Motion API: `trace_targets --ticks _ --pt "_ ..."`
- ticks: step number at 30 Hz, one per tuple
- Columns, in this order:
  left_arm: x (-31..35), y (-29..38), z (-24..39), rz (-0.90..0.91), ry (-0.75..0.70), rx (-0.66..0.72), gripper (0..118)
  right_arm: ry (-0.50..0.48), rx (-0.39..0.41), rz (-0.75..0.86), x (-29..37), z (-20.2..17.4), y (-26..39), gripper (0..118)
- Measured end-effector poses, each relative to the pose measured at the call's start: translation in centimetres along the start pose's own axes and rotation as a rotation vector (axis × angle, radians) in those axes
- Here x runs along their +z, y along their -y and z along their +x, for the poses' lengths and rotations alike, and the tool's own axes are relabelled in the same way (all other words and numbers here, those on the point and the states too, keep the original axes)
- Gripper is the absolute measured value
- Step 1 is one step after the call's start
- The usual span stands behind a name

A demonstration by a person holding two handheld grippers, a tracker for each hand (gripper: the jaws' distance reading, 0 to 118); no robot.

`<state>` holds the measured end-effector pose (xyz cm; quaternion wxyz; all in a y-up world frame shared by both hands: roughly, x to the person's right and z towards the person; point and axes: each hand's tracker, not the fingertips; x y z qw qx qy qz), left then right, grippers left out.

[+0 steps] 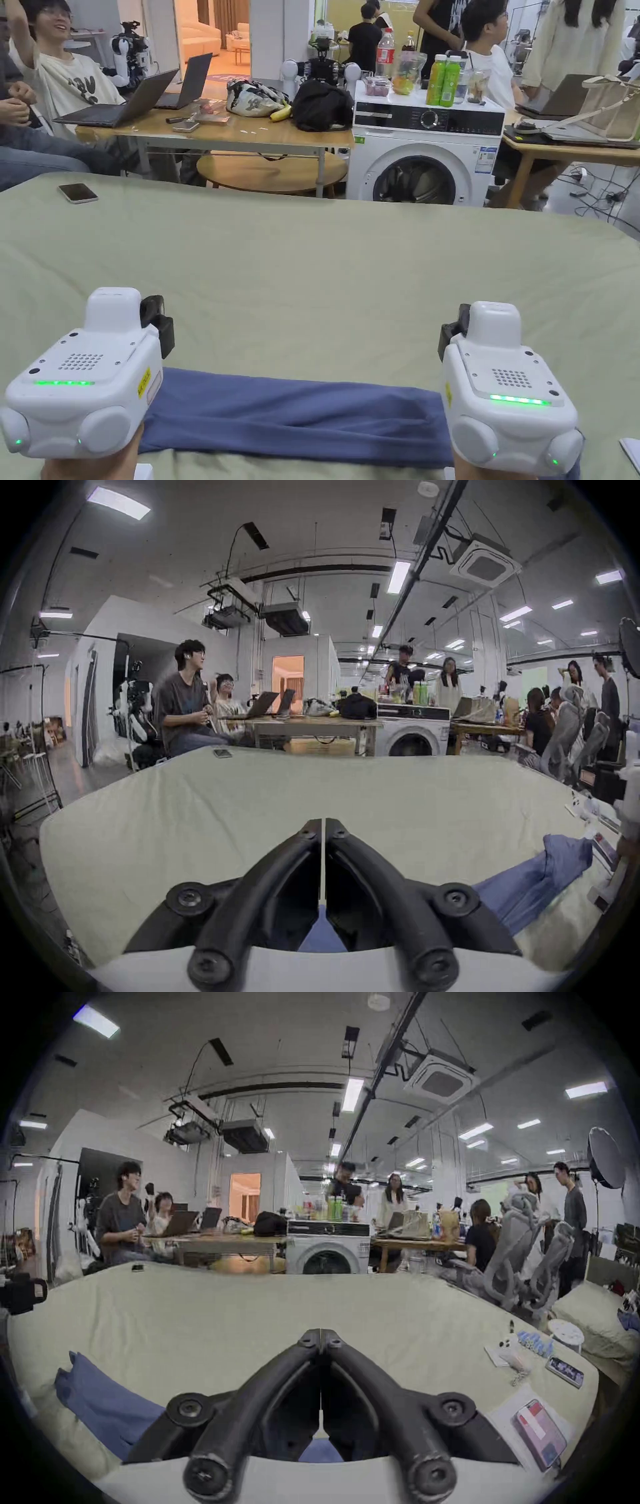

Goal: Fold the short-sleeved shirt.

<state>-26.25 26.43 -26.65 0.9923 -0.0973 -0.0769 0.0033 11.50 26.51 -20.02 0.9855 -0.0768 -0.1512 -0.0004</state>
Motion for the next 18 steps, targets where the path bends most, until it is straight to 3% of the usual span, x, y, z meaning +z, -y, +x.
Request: trace_targets --ticks 6,13,15,17,18 --pt "0.2 -0.5 -3.8 -0.145 0.066 0.078 0 -0.054 -0.013 -0.018 -0.3 -2.3 -0.4 0" --pt "-1.9 0.7 -12.7 -0.48 0.171 0.263 2 -0.133 0.034 -0.04 -1.3 -5.6 -0.2 0" --pt "-3.1 1.9 -15.3 -0.576 0.203 0.339 23 -0.147 0.038 -0.048 -1.6 -6.3 0.2 0" --pt "-3.6 3.1 -16.8 -0.626 0.245 0.403 63 -0.159 0.047 -0.062 -1.8 -6.9 0.5 0" --pt "-4.1 3.8 -17.4 -0.68 0.24 0.424 66 -0.167 0.047 -0.071 -1.9 -7.1 0.7 0"
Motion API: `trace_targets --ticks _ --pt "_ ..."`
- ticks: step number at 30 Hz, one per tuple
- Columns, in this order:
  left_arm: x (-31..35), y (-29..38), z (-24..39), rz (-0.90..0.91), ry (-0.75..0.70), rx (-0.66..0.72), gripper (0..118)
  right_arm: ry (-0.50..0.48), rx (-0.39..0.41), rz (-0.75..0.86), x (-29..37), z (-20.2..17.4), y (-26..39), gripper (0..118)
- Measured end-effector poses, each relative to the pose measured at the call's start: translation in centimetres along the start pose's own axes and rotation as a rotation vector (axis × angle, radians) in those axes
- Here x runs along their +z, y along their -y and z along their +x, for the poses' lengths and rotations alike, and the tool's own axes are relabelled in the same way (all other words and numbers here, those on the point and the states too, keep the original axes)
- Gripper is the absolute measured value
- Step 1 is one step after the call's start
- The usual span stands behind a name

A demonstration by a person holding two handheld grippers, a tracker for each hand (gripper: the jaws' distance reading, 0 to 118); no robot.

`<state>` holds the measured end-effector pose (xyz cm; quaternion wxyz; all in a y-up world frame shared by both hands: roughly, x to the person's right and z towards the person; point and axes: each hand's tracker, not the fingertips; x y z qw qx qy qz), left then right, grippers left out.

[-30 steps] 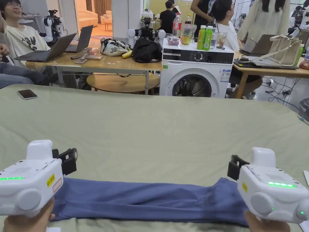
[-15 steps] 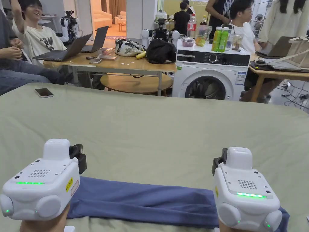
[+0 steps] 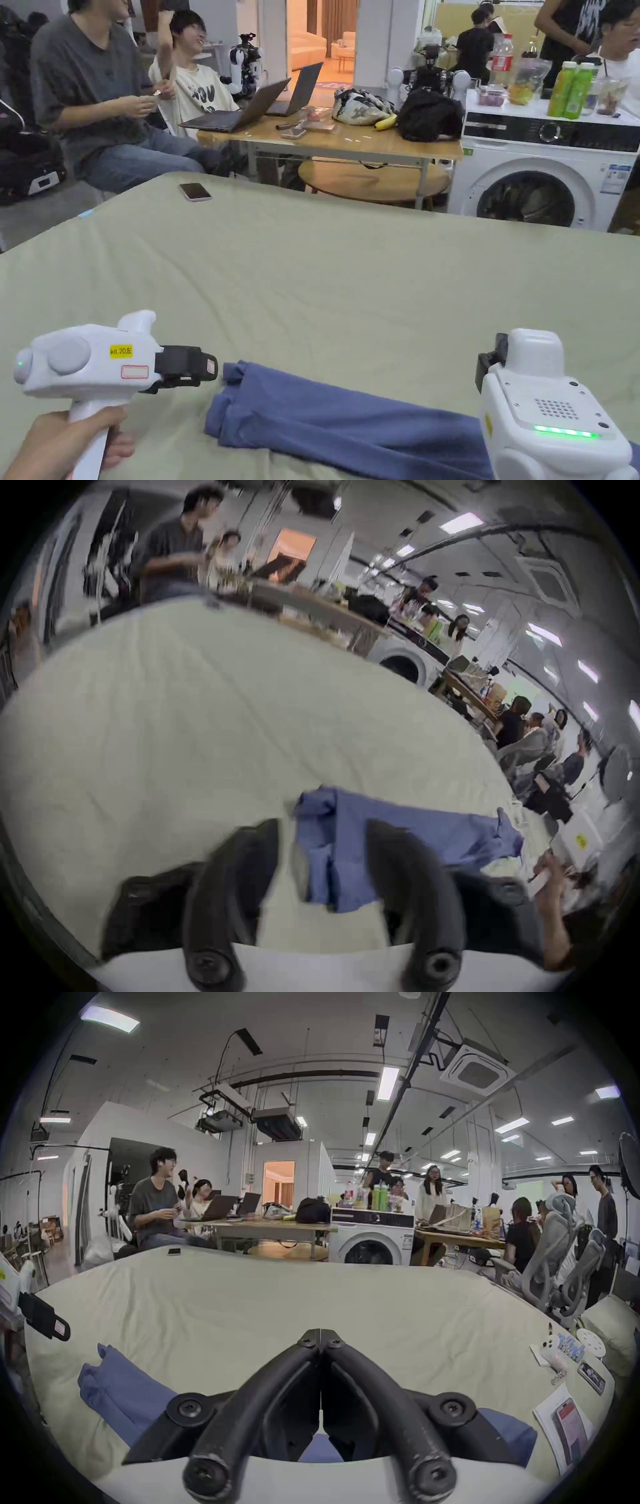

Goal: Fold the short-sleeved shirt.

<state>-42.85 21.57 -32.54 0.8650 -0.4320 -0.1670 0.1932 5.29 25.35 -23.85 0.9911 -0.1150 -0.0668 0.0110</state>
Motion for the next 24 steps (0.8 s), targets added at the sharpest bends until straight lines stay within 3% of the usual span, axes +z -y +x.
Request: trace_targets --ticks 2,6,12,18,19,20,22,24 --pt "-0.9 -0.1 -1.5 -0.018 0.043 0.023 66 -0.005 0.0 -0.013 -0.3 -0.2 0.4 0" --pt "-4.3 0.3 -4.1 -0.126 0.283 0.186 66 -0.008 -0.003 -0.043 -0.6 -0.1 1.0 0" --pt "-9.0 2.2 -3.0 -0.174 0.544 0.317 66 0.004 0.008 -0.064 -0.8 0.6 1.4 0" --pt "-11.1 3.0 -0.8 -0.115 0.576 0.321 66 0.011 0.021 -0.073 -0.6 1.0 1.4 0" --pt "-11.3 2.5 -1.0 -0.121 0.539 0.297 62 0.011 0.019 -0.076 -0.6 1.1 1.4 0" --pt "-11.2 2.4 -0.9 -0.122 0.492 0.299 48 0.01 0.017 -0.078 -0.7 1.2 1.4 0" --pt "-11.4 2.2 -1.0 -0.14 0.334 0.278 3 0.008 0.012 -0.081 -0.6 1.2 1.5 0" --pt "-11.1 2.6 -1.1 -0.115 0.416 0.323 2 0.009 0.012 -0.086 -0.7 1.1 1.5 0"
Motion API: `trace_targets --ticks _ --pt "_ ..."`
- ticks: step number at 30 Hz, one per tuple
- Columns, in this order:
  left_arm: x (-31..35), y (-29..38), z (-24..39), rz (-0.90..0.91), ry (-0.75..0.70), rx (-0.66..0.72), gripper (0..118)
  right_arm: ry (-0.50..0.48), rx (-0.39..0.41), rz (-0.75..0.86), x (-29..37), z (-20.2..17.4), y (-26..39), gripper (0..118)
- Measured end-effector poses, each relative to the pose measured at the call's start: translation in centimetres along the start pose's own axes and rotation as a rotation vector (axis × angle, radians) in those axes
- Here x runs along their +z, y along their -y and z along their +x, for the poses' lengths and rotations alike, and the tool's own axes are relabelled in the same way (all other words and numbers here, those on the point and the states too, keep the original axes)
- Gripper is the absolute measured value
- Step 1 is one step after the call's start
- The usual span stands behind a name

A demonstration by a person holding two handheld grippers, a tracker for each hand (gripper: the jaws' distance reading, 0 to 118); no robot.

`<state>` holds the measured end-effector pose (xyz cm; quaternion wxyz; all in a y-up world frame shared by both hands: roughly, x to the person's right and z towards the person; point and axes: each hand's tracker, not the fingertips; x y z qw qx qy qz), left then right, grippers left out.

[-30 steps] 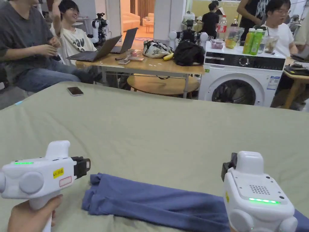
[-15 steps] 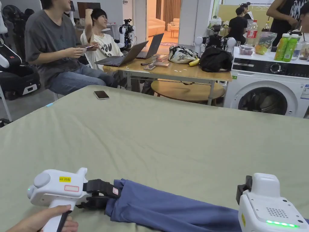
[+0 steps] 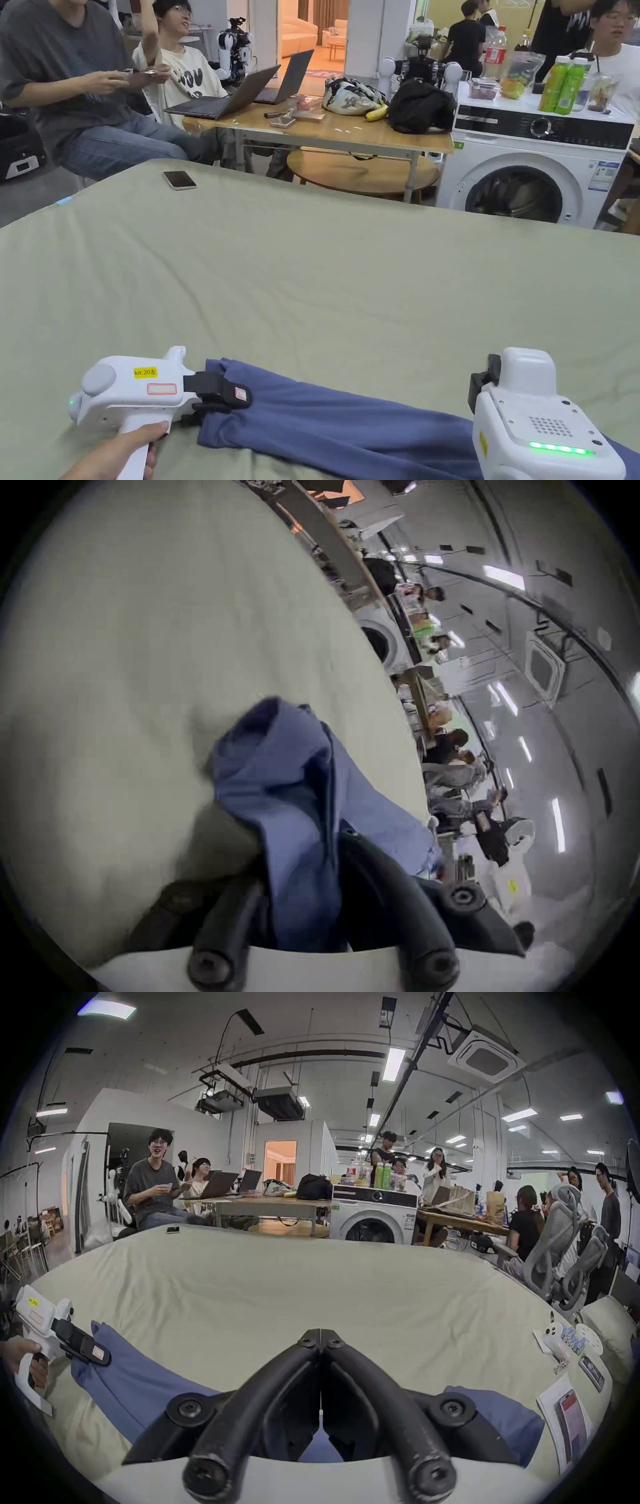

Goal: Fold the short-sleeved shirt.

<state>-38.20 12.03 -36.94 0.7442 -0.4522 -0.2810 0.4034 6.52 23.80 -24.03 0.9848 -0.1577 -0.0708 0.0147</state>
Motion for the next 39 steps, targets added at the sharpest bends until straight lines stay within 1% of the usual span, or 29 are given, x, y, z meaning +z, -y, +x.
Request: trace_targets --ticks 2,4,8,9,12,14,16,19,21,23,25,28,32,35,39 --pt "0.3 0.1 1.0 0.025 -0.073 -0.072 1 -0.001 -0.003 -0.002 -0.1 0.1 0.0 0" --pt "0.8 0.7 1.9 0.052 -0.073 -0.11 1 -0.004 -0.006 -0.004 -0.2 0.2 0.0 0" --pt "2.3 0.6 3.5 0.097 -0.046 -0.126 1 -0.003 -0.012 -0.009 -0.5 0.5 -0.1 0" --pt "2.9 0.5 4.3 0.109 -0.051 -0.157 1 -0.004 -0.015 -0.009 -0.5 0.6 -0.2 0" --pt "5.2 0.6 6.3 0.149 -0.13 -0.219 1 -0.005 -0.015 -0.006 -0.4 0.7 -0.5 0" --pt "6.8 0.4 7.0 0.156 -0.151 -0.224 1 -0.008 -0.015 -0.003 -0.4 0.6 -0.6 0" --pt "8.2 0.5 8.3 0.169 -0.254 -0.288 1 -0.014 -0.013 0.0 -0.4 0.6 -0.7 0" --pt "8.9 0.4 9.7 0.153 -0.358 -0.332 1 -0.021 -0.01 0.0 -0.4 0.4 -0.8 0" --pt "8.8 1.0 11.0 0.123 -0.368 -0.38 1 -0.027 -0.009 -0.002 -0.5 0.3 -0.8 0" --pt "8.3 1.4 12.5 0.123 -0.362 -0.389 1 -0.031 -0.011 -0.004 -0.5 0.3 -0.8 0" --pt "7.5 2.0 14.1 0.082 -0.248 -0.344 1 -0.031 -0.018 -0.006 -0.4 0.4 -0.8 0" --pt "5.3 2.5 15.9 0.03 -0.125 -0.31 1 -0.032 -0.028 -0.009 -0.2 0.6 -0.9 0" --pt "1.0 3.5 17.8 -0.05 -0.031 -0.291 1 -0.027 -0.034 -0.007 0.4 1.0 -1.0 0" --pt "-3.4 4.0 18.1 -0.093 -0.055 -0.277 1 -0.022 -0.033 -0.005 0.7 1.5 -1.0 0" --pt "-9.2 5.5 17.6 -0.2 -0.164 -0.278 1 -0.008 -0.021 -0.008 1.2 2.3 -0.7 0"
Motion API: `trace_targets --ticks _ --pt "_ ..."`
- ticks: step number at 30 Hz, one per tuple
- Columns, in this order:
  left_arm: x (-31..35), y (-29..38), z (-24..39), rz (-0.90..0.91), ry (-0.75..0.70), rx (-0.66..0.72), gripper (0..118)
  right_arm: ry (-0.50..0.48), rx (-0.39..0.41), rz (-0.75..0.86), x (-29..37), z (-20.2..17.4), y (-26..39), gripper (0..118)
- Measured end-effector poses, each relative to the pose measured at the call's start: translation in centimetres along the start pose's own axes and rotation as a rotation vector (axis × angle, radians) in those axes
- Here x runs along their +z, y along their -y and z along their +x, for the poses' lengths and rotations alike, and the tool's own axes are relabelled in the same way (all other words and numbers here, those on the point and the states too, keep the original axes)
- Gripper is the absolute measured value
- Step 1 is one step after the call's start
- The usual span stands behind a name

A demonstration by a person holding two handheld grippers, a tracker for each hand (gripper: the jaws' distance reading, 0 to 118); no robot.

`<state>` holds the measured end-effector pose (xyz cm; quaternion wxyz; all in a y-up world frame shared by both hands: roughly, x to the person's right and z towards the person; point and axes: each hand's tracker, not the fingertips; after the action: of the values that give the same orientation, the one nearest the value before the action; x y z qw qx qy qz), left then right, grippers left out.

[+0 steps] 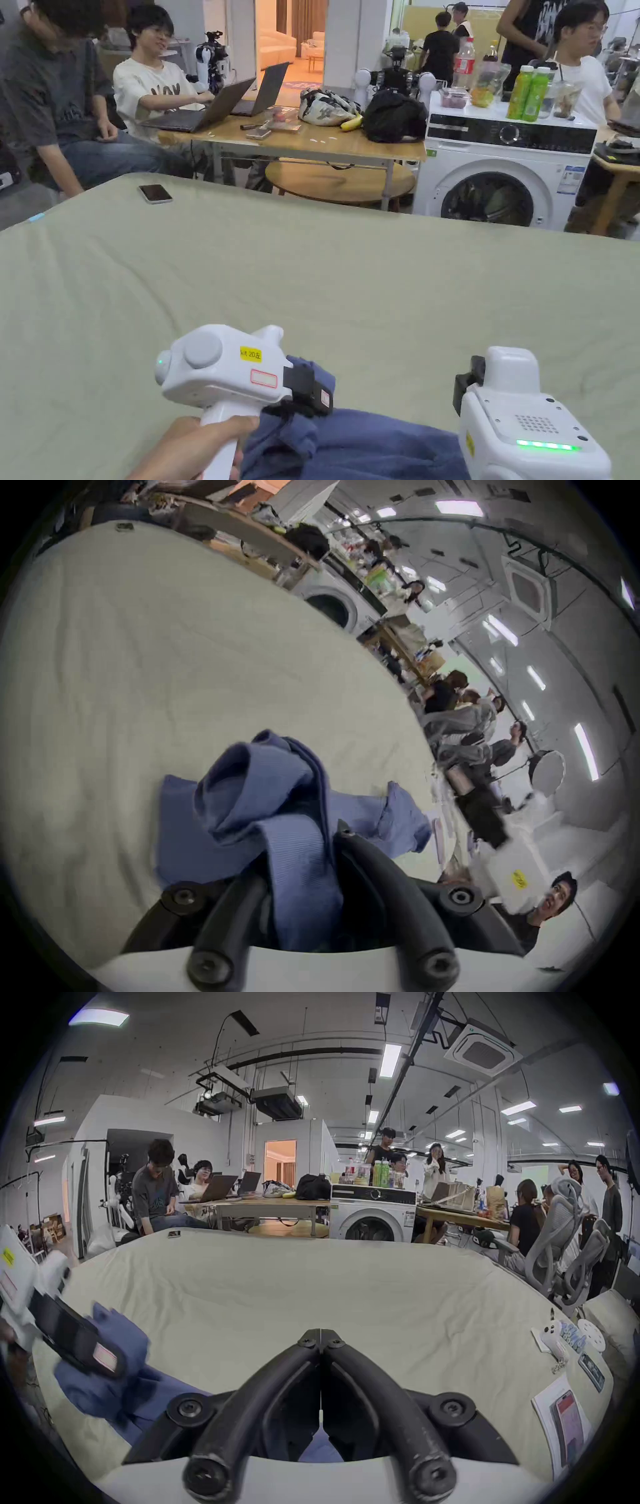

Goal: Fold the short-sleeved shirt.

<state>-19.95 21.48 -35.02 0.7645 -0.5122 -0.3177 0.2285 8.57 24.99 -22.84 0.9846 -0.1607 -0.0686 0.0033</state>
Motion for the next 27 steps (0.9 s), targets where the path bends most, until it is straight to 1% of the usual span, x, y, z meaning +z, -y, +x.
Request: trace_targets --ticks 2,4,5,7,10,11,12,15,19,20,21,22,23,26,27 --pt "-2.8 0.4 0.0 -0.043 -0.058 0.009 4 0.011 0.004 -0.004 0.2 0.4 0.2 0" --pt "-4.7 0.9 0.1 -0.07 -0.094 0.009 10 0.017 0.004 -0.011 0.3 0.8 0.4 0" --pt "-5.3 1.0 0.1 -0.07 -0.11 0.01 10 0.022 0.003 -0.013 0.3 0.8 0.4 0" --pt "-6.1 1.4 0.0 -0.074 -0.097 0.017 31 0.026 -0.001 -0.02 0.4 1.1 0.5 0" --pt "-4.9 1.7 1.2 -0.046 -0.076 -0.022 52 0.03 -0.005 -0.022 0.6 1.4 0.7 0" --pt "-4.3 1.7 1.4 -0.049 -0.078 -0.034 55 0.029 -0.004 -0.022 0.7 1.5 0.7 0" --pt "-3.5 1.8 1.8 -0.054 -0.08 -0.046 55 0.027 -0.003 -0.023 0.8 1.5 0.8 0" --pt "-0.4 1.8 1.8 -0.025 -0.05 -0.072 55 0.023 -0.003 -0.025 1.0 1.7 0.8 0" --pt "4.1 1.5 1.4 0.118 -0.021 -0.063 54 0.018 -0.009 -0.025 1.2 1.8 0.9 0" --pt "4.8 1.3 1.4 0.141 -0.03 -0.07 48 0.015 -0.013 -0.025 1.3 1.8 0.9 0" --pt "5.1 1.3 1.1 0.132 -0.042 -0.072 38 0.013 -0.02 -0.027 1.3 1.8 0.9 0" --pt "5.0 1.1 0.8 0.138 -0.062 -0.07 21 0.01 -0.027 -0.027 1.3 1.9 1.0 0" --pt "4.7 1.0 0.5 0.136 -0.083 -0.064 12 0.008 -0.032 -0.028 1.3 1.9 1.0 0" --pt "2.2 0.9 -0.2 0.084 -0.102 -0.068 5 0.005 -0.039 -0.029 1.4 1.9 1.0 0" --pt "1.3 1.0 -0.3 0.052 -0.097 -0.068 4 0.005 -0.04 -0.028 1.4 1.9 1.1 0"
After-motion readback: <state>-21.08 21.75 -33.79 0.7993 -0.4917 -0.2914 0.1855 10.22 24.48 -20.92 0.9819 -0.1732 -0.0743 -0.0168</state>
